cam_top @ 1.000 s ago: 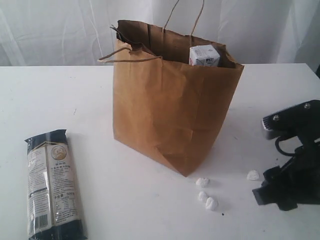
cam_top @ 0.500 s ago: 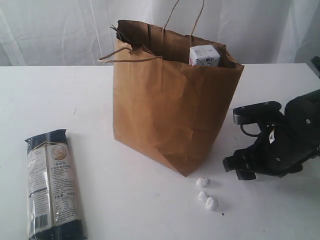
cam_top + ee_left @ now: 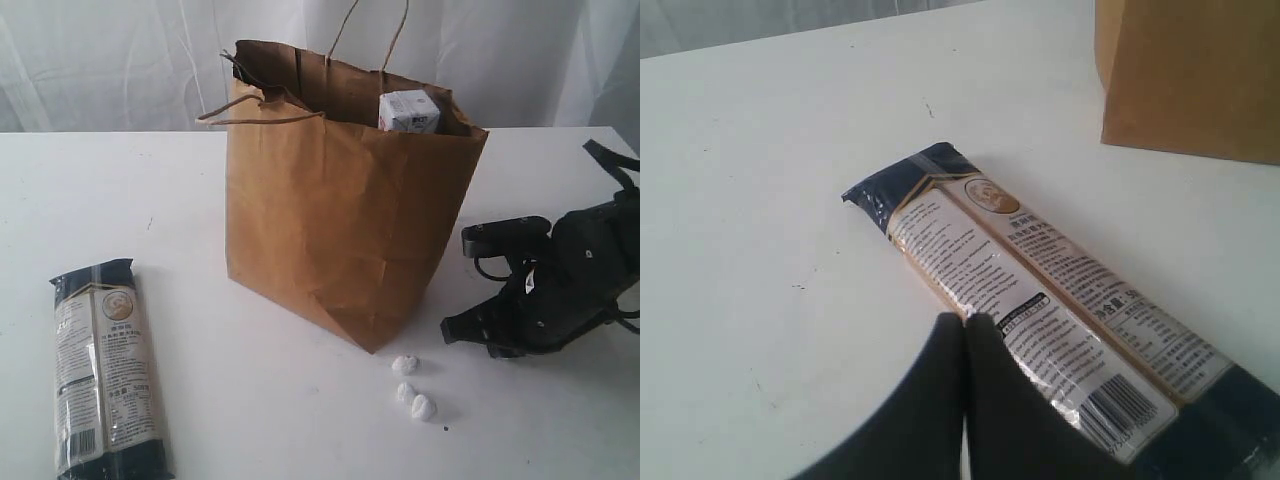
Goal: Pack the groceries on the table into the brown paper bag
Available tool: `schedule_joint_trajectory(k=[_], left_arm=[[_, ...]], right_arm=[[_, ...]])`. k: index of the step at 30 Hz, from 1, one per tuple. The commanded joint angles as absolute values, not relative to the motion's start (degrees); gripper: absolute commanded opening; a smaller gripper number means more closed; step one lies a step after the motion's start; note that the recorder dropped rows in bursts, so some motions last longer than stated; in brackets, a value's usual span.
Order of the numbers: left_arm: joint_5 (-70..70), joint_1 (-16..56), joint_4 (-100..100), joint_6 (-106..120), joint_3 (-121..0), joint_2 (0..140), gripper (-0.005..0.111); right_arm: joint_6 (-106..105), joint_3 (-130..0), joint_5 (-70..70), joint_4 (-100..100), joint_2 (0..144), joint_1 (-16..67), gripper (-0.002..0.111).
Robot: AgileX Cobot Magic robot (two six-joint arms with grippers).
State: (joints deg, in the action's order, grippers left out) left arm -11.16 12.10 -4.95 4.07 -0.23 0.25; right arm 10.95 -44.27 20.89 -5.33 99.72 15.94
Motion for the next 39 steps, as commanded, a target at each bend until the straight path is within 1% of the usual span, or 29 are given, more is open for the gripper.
schedule_joint_trajectory(k=[1, 5, 6, 10, 16, 20, 24, 32, 39], left_arm=[[-11.15, 12.02, -5.3, 4.25, 0.0, 0.0, 0.0], [-11.15, 12.02, -5.3, 4.25, 0.0, 0.0, 0.0], [-11.15, 12.02, -5.3, 4.25, 0.0, 0.0, 0.0], [-11.15, 12.02, -5.3, 4.25, 0.0, 0.0, 0.0], [-11.15, 12.02, -5.3, 4.25, 0.0, 0.0, 0.0], [-11.15, 12.02, -5.3, 4.25, 0.0, 0.0, 0.0], [-11.15, 12.02, -5.3, 4.25, 0.0, 0.0, 0.0], [-11.15, 12.02, -5.3, 4.25, 0.0, 0.0, 0.0], [-11.15, 12.02, -5.3, 4.25, 0.0, 0.0, 0.0]], right_arm=[[10.29, -43.93, 22.41, -5.97, 96.14, 15.4, 0.0], [8.96, -43.93, 25.38, -6.27, 85.77, 15.4, 0.0], [8.73, -44.15, 26.37, -6.82, 79.7, 15.4, 0.0], [8.59, -48.3, 29.36, -7.85, 63.7, 15.4, 0.0], [5.86, -53.75, 29.79, -7.26, 55.07, 15.4, 0.0], [2.08, -56.52, 29.09, -3.28, 54.12, 17.39, 0.0], [-2.96, -59.0, 26.87, 2.03, 56.19, 21.36, 0.0], [-6.38, -62.83, 30.12, 6.73, 61.45, 28.53, 0.0], [-6.38, -63.43, 32.46, 6.73, 64.4, 28.98, 0.0]])
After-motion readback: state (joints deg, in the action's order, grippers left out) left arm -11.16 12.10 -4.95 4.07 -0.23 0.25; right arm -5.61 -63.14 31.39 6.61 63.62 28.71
